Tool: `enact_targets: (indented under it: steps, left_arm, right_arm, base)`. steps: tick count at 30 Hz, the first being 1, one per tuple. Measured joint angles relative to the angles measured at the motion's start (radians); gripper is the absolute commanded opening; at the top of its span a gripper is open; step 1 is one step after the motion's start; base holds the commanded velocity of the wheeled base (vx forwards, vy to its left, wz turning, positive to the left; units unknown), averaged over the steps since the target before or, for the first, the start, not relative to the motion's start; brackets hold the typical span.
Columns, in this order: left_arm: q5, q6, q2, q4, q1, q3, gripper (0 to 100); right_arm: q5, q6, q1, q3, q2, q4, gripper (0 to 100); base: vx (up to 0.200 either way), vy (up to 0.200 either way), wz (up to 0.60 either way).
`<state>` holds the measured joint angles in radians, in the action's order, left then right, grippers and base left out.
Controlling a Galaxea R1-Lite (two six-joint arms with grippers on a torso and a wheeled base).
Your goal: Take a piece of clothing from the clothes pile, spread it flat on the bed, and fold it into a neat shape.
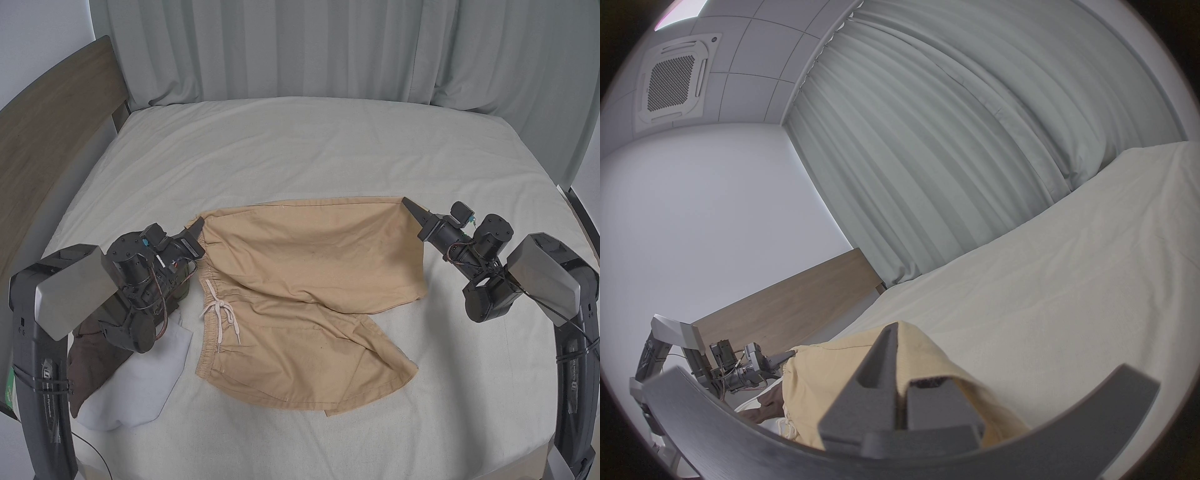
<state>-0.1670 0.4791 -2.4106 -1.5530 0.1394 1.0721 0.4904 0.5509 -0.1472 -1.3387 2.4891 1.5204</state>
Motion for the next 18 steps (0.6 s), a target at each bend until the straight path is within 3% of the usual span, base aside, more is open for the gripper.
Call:
enact_targets:
  steps: [2, 3, 4, 5, 18]
  left_arm:
    - [0.000, 0.001, -0.002, 0.000, 0.000, 0.001, 0]
    - [0.000, 0.001, -0.003, 0.000, 0.000, 0.002, 100]
    - [0.000, 0.000, -0.005, 0.000, 0.000, 0.004, 100]
    - [0.000, 0.000, -0.007, 0.000, 0.000, 0.006, 100]
    - [-0.003, 0.047, -0.030, 0.000, 0.017, 0.010, 100]
  right_arm:
    - [-0.001, 0.000, 0.000, -0.010, 0.002, -0.001, 0]
    - [-0.001, 0.000, 0.000, -0.014, 0.004, -0.002, 0]
    - [-0.001, 0.000, 0.000, -0.020, 0.005, -0.007, 0]
    - [-0.002, 0.000, 0.000, -0.027, 0.007, -0.023, 100]
    - [-0.005, 0.000, 0.026, -0.068, 0.027, -0.047, 100]
  base:
    - [0.000, 0.000, 0.00]
    - [0.000, 0.000, 0.00]
    - [0.000, 0.000, 0.00]
    - [0.000, 0.000, 0.00]
    - [0.000, 0.000, 0.00]
